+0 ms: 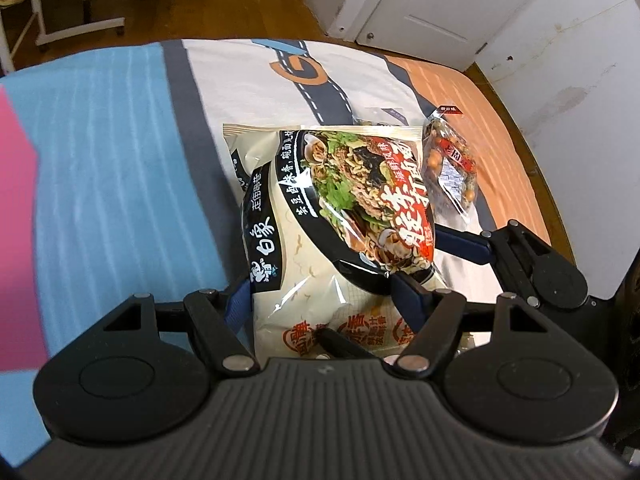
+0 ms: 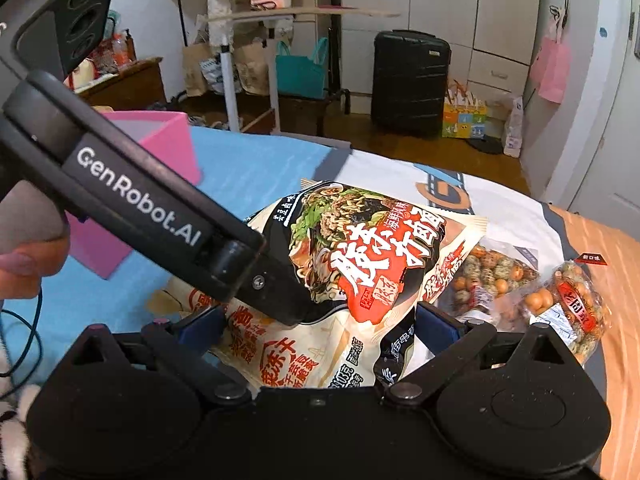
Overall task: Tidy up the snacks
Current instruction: 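Carry the noodle bag with both tools into the pink box and open them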
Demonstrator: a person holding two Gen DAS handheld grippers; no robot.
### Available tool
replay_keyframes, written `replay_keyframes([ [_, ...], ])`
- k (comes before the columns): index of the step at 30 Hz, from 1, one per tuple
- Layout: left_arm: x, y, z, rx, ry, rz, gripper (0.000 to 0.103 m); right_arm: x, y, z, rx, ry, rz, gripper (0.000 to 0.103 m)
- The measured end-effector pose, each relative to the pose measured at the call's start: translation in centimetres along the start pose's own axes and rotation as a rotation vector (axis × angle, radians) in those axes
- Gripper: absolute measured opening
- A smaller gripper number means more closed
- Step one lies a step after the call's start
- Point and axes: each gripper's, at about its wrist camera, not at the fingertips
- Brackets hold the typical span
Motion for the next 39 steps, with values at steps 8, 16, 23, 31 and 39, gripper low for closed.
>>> replay_keyframes([
  [8,-3.5,-5.4,-0.4,0.050,0.013,-0.050,0.071,-0.1,-3.4,3.7,0.019,-0.023,-0.041,0.101],
  [16,-7.2,-11.1,0.0,0.114,0.050,-0.145,0.071,0.5,-5.8,7.8,0.056,-0.052,-0.116,0.101],
  [23,-8.4,-17.0,4.1,0.179,0.021,-0.247,0.071,4.1,-5.1,12.2,0.120,-0.154,-0.198,0.101],
  [31,-7.2,-21.8,12.6,0.285,-0.097,-0.275,0.071,9.8,0.0,17.9,0.291,-0.213,-0.213,0.101],
  [39,-5.7,-23.0,23.4,0.295,-0.257,-0.229,0.073,13.9,7.2,22.4,0.495,-0.246,-0.209,0.101],
])
Point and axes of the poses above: each gripper's, at about its wrist camera, not at the fingertips, and y roughly the way its jaws point, z to its left, x to its top, and after that the axes turned 3 degrees about z, right-handed
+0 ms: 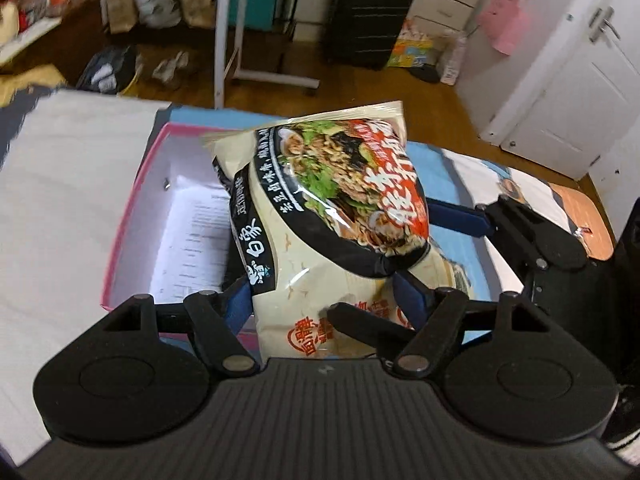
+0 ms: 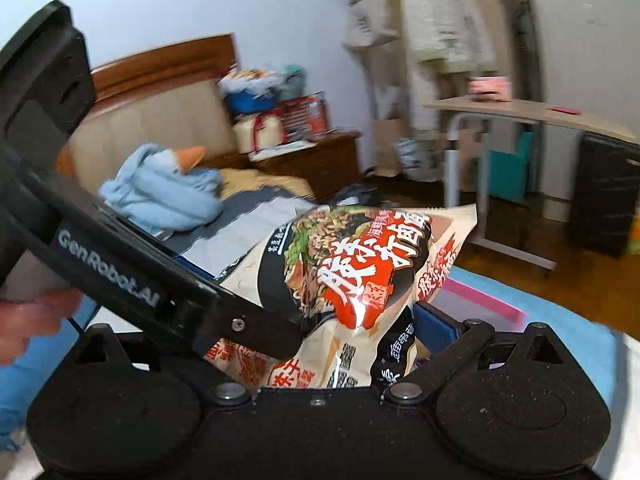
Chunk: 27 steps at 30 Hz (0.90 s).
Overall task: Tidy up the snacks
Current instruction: 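Carry the noodle bag with both tools into the pink box and open them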
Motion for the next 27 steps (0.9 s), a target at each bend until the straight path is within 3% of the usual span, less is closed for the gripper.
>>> replay_keyframes([
  [9,0.4,5.0,5.3,0.012,-0.101,0.023,0.072,0.0,6.9,-1.0,0.035,0.098,0.139,0.101],
  [14,0.5,6.0,7.3,0.048,-0.136,0.022,0.072,0.0,9.8,-1.3,0.068,0.195,0.218,0.101],
  [19,0.3,6.3,8.6,0.085,-0.147,0.020,0.074,0.4,11.9,-0.5,0.048,0.205,0.293,0.100],
  [21,0.3,6.3,8.1,0.138,-0.101,0.008,0.074,0.2,12.1,0.1,-0.021,0.146,0.362,0.101],
  [23,0.2,5.8,7.1,0.189,-0.058,-0.028,0.074,-0.2,10.6,0.8,-0.094,0.066,0.335,0.101],
  [27,-0.3,3.7,4.3,0.222,0.006,-0.100,0.074,-0.5,5.0,1.2,-0.064,0.042,0.241,0.100],
])
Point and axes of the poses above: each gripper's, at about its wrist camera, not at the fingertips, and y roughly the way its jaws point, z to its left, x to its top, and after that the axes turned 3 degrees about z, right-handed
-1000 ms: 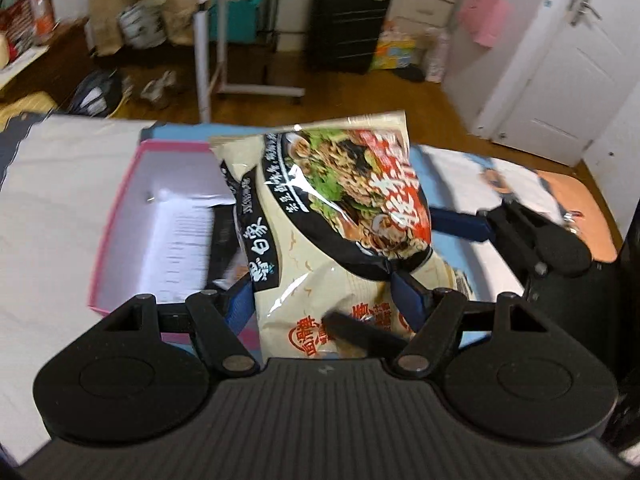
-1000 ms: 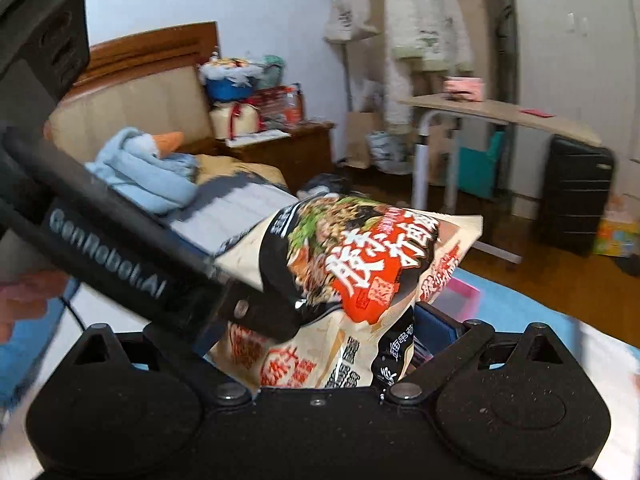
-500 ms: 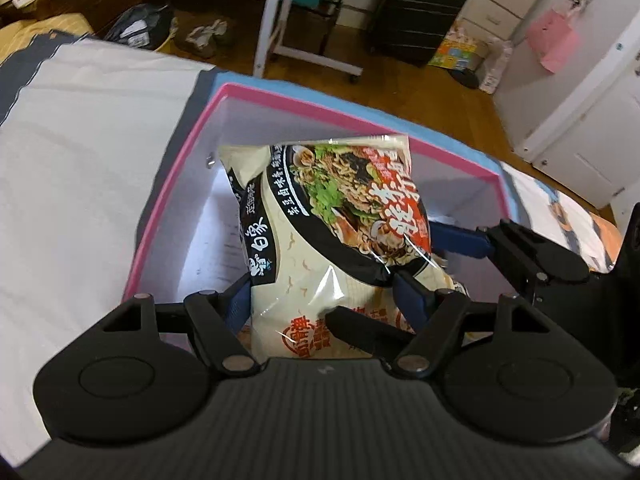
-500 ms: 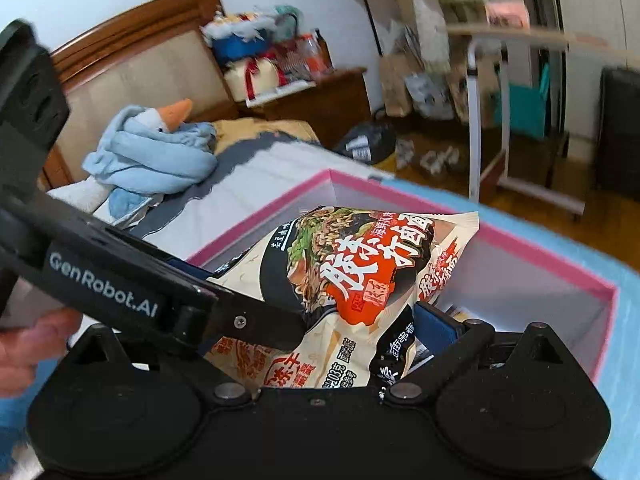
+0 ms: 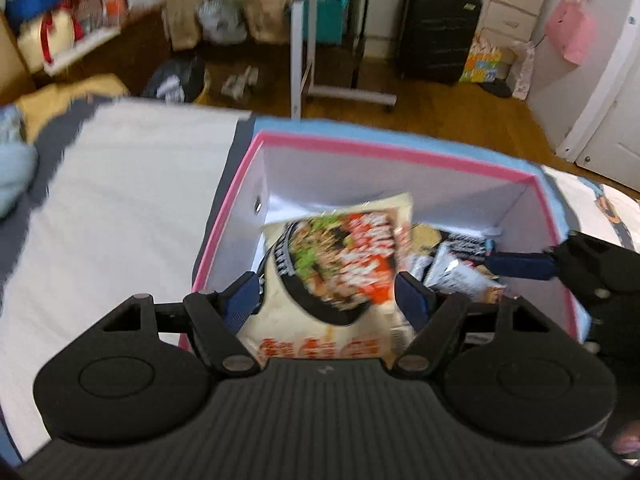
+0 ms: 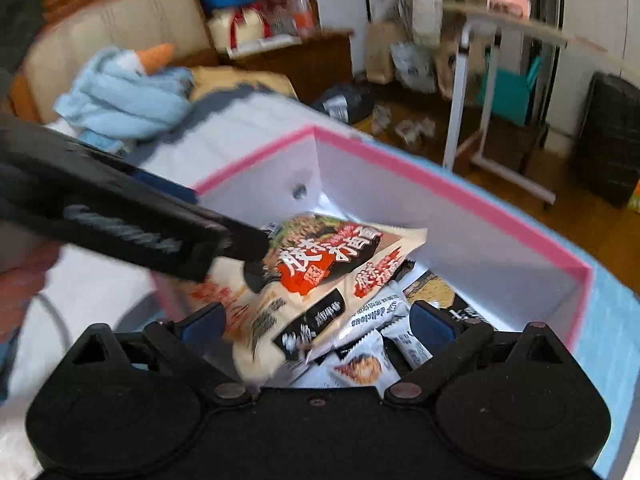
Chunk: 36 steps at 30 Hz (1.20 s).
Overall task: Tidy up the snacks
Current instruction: 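Carry the noodle bag with both tools into the pink box and open them, then move both tools to the clear bags of speckled peanuts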
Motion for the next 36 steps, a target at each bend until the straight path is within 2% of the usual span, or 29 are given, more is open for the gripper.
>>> replay_keyframes([
  [5,-0.4,-4.4,-3.9,-0.029,0.091,-0.087,0.074,-2.3,-8.3,-1.4,0.001,0.022,-0.124,0.100],
  [8,-1.0,-7.0,-6.2,-0.074,0.138,-0.115,0.074,-3.3,-12.1,-2.4,-0.058,0.034,-0.143,0.100],
  [11,-1.2,-8.7,-8.8,-0.151,0.153,-0.110,0.074,-5.0,-15.8,-3.3,-0.143,0.049,-0.157,0.100],
  [17,-2.1,-10.8,-14.4,-0.277,0.220,-0.120,0.074,-9.9,-21.9,-6.8,-0.278,0.138,-0.233,0.100],
  [20,-2.8,-10.3,-18.2,-0.329,0.280,-0.122,0.073,-13.0,-24.3,-8.8,-0.338,0.176,-0.267,0.100],
  [25,-3.7,-8.0,-25.2,-0.450,0.355,-0.079,0.071,-17.9,-27.1,-12.1,-0.444,0.272,-0.316,0.100],
  [27,-3.7,-6.8,-27.9,-0.509,0.384,-0.061,0.066,-19.7,-27.8,-13.7,-0.484,0.328,-0.333,0.100],
  [33,-3.4,-2.7,-35.3,-0.623,0.429,-0.033,0.060,-24.9,-27.8,-18.6,-0.608,0.458,-0.345,0.100],
  [36,-3.5,-0.1,-38.4,-0.665,0.435,-0.017,0.057,-26.9,-26.9,-21.7,-0.637,0.546,-0.353,0.100],
])
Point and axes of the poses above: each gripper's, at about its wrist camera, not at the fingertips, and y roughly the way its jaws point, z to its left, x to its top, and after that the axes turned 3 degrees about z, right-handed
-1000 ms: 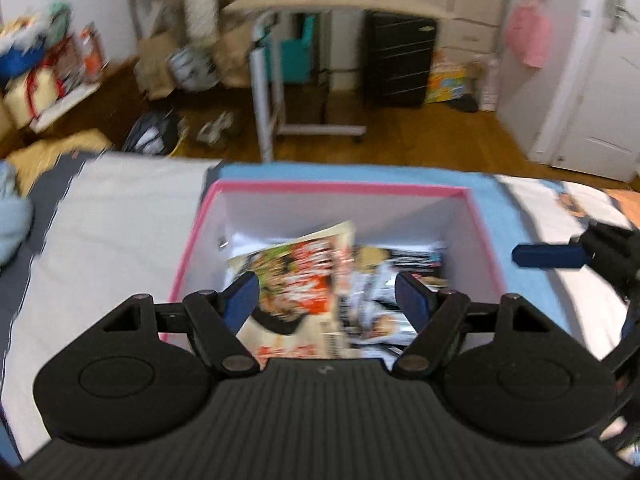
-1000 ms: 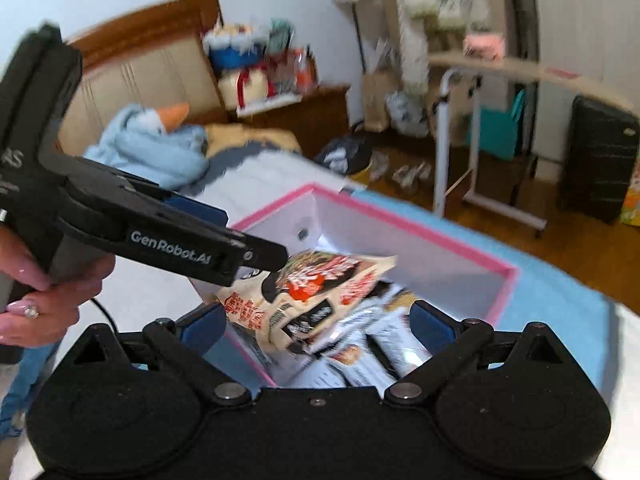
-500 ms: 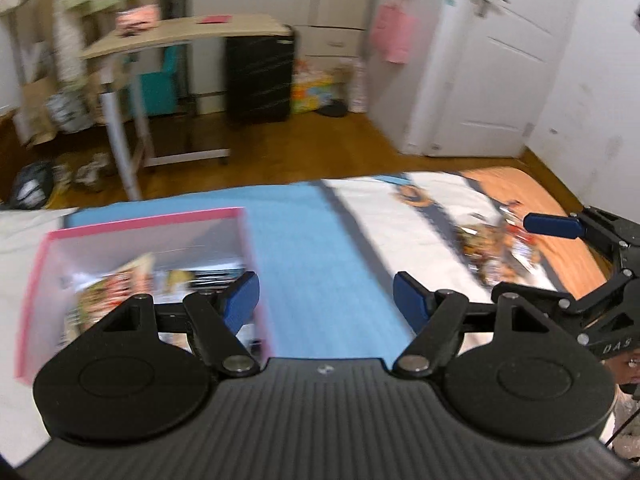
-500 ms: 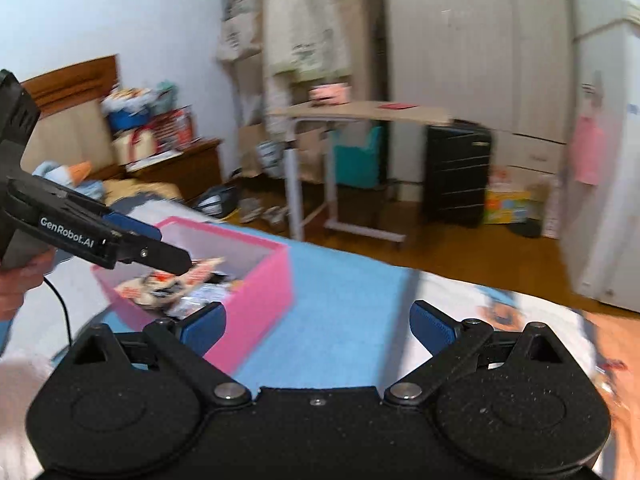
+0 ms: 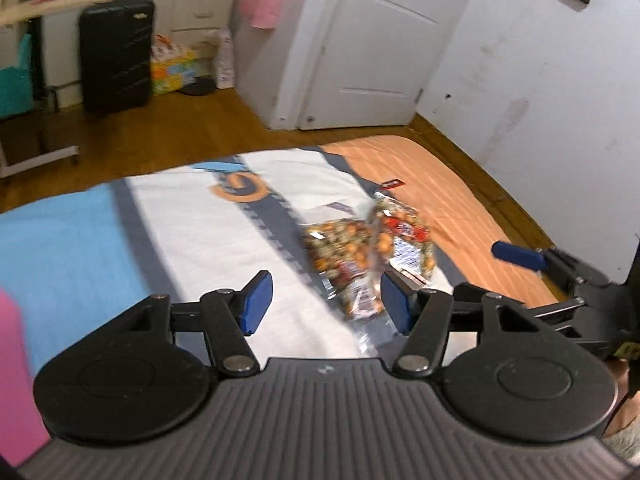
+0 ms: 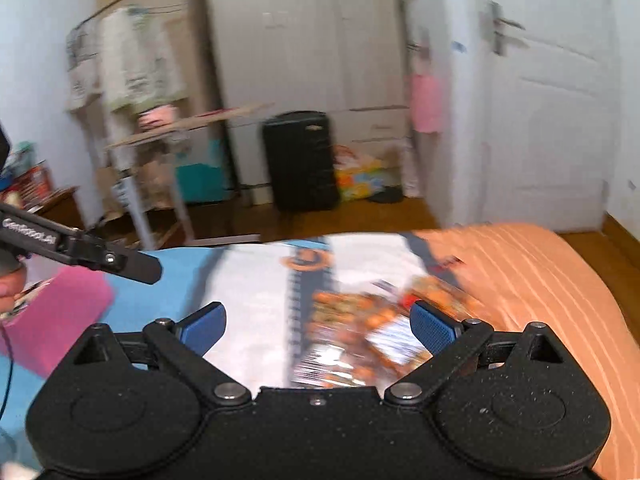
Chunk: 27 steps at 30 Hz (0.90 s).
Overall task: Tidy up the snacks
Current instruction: 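Move both tools to the clear bags of speckled peanuts, then grasp the red-labelled peanut bag with the left tool while the right tool grasps it too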
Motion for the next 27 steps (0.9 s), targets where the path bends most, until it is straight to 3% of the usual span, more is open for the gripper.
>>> replay_keyframes([
  [7,1.5,7.5,-1.1,-0.064,-0.045,-0.001,0.054,-2.1,4.7,-4.9,-0.010,0.127,0.067,0.100],
  [13,3.4,12.8,-2.0,-0.121,-0.134,-0.031,0.053,-4.9,8.2,-6.1,-0.025,0.197,0.121,0.101],
  [18,4.1,17.4,-2.7,-0.090,-0.115,0.061,0.048,-5.0,9.1,-6.0,-0.007,0.188,0.089,0.103],
  [22,3.2,18.7,-2.9,-0.183,-0.141,0.117,0.047,-5.0,9.7,-6.2,-0.006,0.172,0.107,0.103],
  [27,2.8,19.2,-3.2,-0.192,-0.146,0.147,0.046,-5.0,9.8,-5.7,-0.015,0.130,0.106,0.103],
])
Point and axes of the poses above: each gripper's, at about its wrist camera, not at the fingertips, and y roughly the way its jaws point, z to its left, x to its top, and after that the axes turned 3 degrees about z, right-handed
